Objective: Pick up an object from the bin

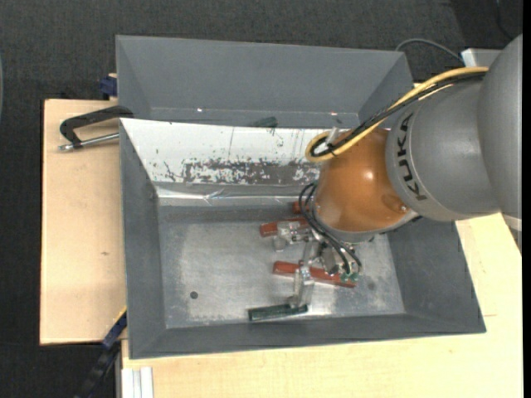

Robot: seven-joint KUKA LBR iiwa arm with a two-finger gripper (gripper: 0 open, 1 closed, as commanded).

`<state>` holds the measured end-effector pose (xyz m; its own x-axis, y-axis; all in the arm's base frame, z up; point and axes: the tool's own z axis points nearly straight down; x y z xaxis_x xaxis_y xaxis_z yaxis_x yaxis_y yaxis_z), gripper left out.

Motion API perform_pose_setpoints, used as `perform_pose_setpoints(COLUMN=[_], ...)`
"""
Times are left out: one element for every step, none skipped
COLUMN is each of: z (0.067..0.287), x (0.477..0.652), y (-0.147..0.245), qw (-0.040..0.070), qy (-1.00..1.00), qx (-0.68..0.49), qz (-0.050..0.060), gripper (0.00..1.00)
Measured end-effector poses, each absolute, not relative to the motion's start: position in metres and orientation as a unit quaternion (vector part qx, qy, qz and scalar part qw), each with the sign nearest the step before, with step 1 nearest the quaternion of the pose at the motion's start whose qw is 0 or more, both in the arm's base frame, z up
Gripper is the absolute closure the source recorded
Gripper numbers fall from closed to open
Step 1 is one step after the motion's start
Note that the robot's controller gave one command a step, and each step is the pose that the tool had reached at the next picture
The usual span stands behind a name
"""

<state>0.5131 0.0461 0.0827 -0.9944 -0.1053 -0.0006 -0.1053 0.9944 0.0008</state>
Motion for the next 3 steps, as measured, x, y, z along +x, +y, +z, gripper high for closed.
perform_pose_setpoints(z=[0.137,0.120,0.071], x=[0.501,0.506,0.522], y=[0.055,0.017,0.047], qw=[-0.001,0.007,0.002], qy=[0.992,0.989,0.989], qx=[-0.127,-0.145,-0.150], qz=[0.000,0.000,0.001], gripper=[0.00,0.00,1.00])
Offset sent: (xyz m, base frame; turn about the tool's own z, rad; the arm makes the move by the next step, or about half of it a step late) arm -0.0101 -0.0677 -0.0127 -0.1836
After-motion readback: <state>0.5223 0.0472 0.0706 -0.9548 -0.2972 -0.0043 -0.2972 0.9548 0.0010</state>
